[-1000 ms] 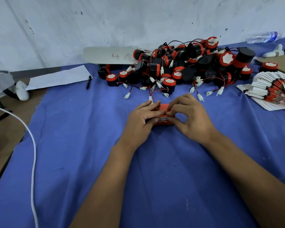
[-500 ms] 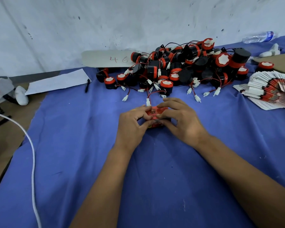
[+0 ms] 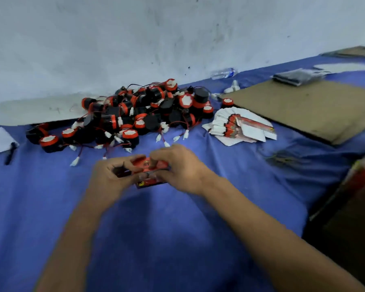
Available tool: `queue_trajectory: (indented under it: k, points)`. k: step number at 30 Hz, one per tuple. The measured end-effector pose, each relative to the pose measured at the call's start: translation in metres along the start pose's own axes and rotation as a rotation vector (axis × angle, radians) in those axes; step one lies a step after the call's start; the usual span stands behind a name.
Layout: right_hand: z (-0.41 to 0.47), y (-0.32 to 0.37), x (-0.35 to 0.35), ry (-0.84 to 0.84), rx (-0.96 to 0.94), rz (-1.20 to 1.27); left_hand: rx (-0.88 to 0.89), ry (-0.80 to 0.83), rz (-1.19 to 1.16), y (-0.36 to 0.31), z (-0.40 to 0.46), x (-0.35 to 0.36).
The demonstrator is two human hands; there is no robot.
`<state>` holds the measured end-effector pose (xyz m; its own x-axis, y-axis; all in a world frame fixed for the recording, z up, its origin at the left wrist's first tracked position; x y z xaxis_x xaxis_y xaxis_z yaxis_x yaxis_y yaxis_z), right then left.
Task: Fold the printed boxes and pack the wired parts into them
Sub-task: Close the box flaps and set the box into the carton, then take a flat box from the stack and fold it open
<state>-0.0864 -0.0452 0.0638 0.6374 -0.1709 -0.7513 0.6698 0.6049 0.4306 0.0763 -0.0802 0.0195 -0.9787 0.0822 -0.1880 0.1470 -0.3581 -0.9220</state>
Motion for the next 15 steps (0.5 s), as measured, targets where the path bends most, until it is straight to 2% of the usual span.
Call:
queue_trajectory:
  k: [3, 6, 11, 13, 15]
  points:
    - [-0.045, -0.008, -0.099, -0.177, 0.131, -0.145, 0.149, 0.168, -0.167, -0.065, 0.016, 0.090]
    - [-0.110, -0.015, -0.206, -0.351, 0.351, -0.359, 0.227, 0.333, -0.319, -0.126, 0.020, 0.202]
    - [-0.257, -0.014, -0.361, -0.608, 0.861, -0.763, 0.360, 0.515, -0.265, -0.210, -0.013, 0.368]
    - [-0.306, -0.016, -0.391, -0.614, 1.074, -0.816, 0.373, 0.605, -0.163, -0.222, -0.029, 0.413]
    - [-0.331, -0.029, -0.393, -0.479, 1.228, -0.728, 0.439, 0.690, -0.041, -0.226, -0.043, 0.440]
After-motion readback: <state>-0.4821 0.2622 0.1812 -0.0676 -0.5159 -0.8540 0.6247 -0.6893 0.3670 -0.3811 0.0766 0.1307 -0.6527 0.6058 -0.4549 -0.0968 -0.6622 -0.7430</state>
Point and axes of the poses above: each hand's wrist, its own z-axis towards the middle knuckle, its own x-axis out of the palm, y = z × x, the point moved 7 cm from there along z, towards the middle knuckle, and after that the axes turned 3 degrees about -y, right-handed, at the moved point
